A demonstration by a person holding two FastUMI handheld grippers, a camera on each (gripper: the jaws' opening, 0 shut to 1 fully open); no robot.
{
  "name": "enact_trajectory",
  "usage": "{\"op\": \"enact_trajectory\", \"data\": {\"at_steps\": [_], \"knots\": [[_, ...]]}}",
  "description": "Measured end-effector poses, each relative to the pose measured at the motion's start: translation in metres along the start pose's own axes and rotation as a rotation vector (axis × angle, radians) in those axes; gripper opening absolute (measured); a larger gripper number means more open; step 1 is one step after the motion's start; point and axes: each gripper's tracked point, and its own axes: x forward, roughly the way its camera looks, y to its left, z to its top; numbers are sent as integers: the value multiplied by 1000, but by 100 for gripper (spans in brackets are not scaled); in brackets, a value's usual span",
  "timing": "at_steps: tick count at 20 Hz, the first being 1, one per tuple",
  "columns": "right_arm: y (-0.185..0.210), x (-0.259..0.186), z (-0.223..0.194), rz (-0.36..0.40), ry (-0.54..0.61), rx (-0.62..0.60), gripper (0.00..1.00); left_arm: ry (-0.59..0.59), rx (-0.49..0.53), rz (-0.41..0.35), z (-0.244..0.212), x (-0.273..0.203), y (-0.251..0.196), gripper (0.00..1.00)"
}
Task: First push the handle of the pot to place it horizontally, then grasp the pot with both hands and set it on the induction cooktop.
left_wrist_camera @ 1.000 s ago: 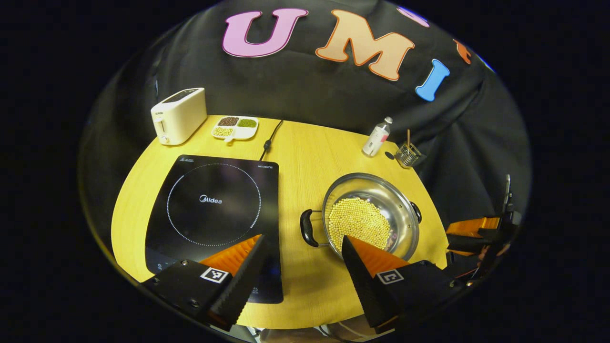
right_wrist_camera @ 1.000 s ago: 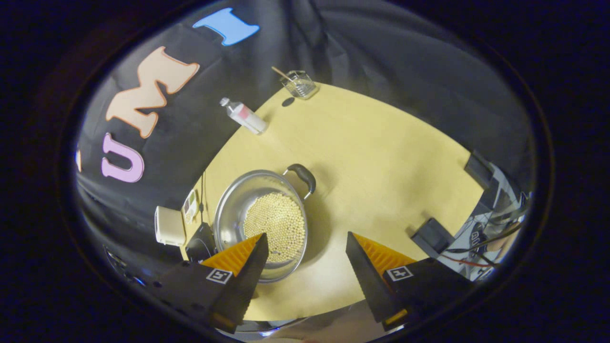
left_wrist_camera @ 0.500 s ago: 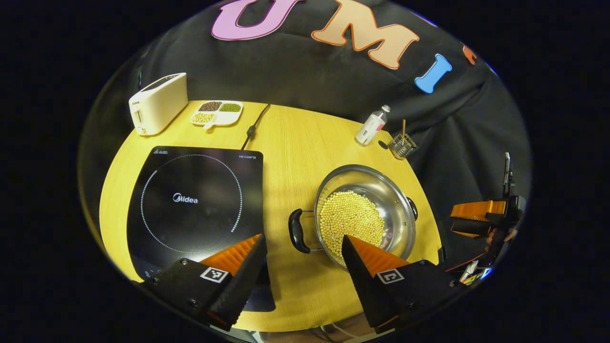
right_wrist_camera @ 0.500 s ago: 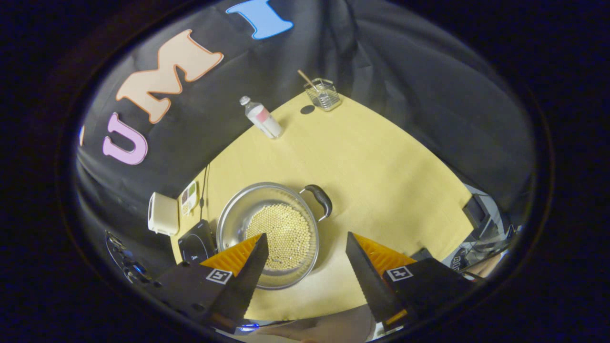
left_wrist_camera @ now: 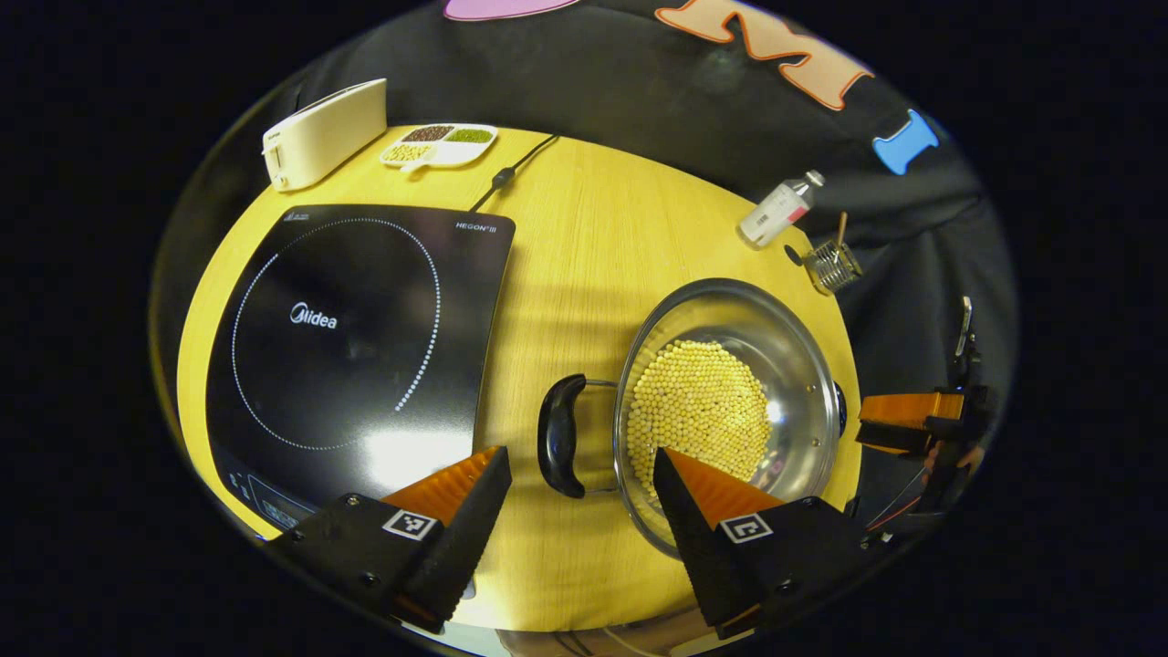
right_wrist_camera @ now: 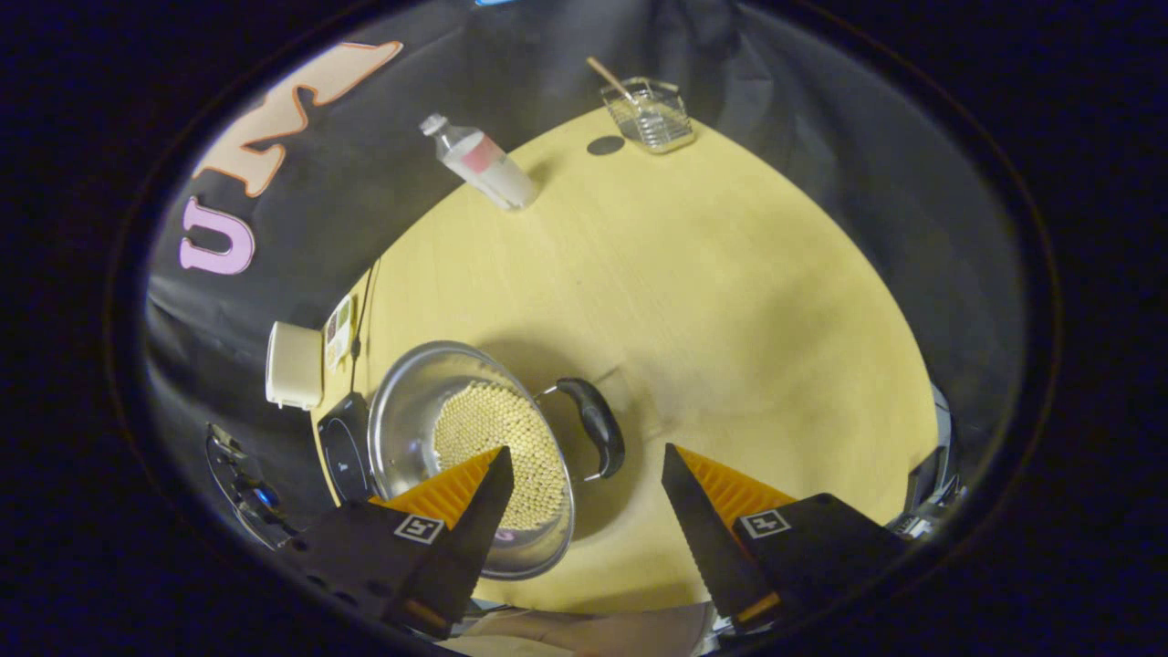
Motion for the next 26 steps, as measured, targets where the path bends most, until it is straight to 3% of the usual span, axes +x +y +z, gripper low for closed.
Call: {"op": "enact_trajectory", "data": {"at_steps": [1, 3, 4, 5, 7, 9, 10, 14, 15, 16, 17, 19, 20, 21, 23, 24, 26], "knots": [[1, 6, 0, 20, 32, -8, 100, 5, -13, 3, 2, 3, -2, 96], [2, 18, 1, 54, 75, -20, 100, 19, -26, 16, 3, 9, -4, 97], [6, 21, 2, 82, 102, -16, 94, 29, -26, 23, 4, 11, -3, 97], [8, 24, 1, 100, 126, -14, 100, 42, -21, 27, 5, 15, -4, 100], [10, 34, -2, 122, 161, -19, 93, 63, -12, 44, 4, 21, -3, 96], [13, 41, -4, 143, 193, -25, 90, 78, -7, 57, 7, 27, -1, 100], [15, 45, -8, 151, 205, -31, 99, 86, -9, 58, 5, 30, -1, 95], [13, 56, -12, 157, 245, -50, 98, 120, -19, 45, 5, 38, -4, 92], [14, 58, -15, 164, 248, -54, 88, 130, -18, 45, 3, 40, -4, 90], [16, 62, -15, 170, 253, -51, 87, 141, -12, 48, 2, 42, -3, 89], [15, 65, -16, 168, 264, -52, 72, 148, -6, 53, 2, 45, -2, 88], [18, 66, -20, 177, 282, -61, 71, 157, 6, 63, 4, 47, -1, 84], [15, 67, -21, 169, 283, -75, 81, 165, 13, 75, 3, 47, 3, 83], [12, 75, -22, 159, 277, -89, 69, 173, 16, 86, 3, 46, 5, 81], [12, 74, -22, 152, 296, -78, 54, 194, 5, 103, 3, 48, 11, 64], [10, 74, -16, 149, 292, -73, 48, 207, -12, 104, 2, 47, 10, 66], [10, 71, -19, 131, 266, -96, 50, 222, -57, 120, 0, 49, 11, 65]]}}
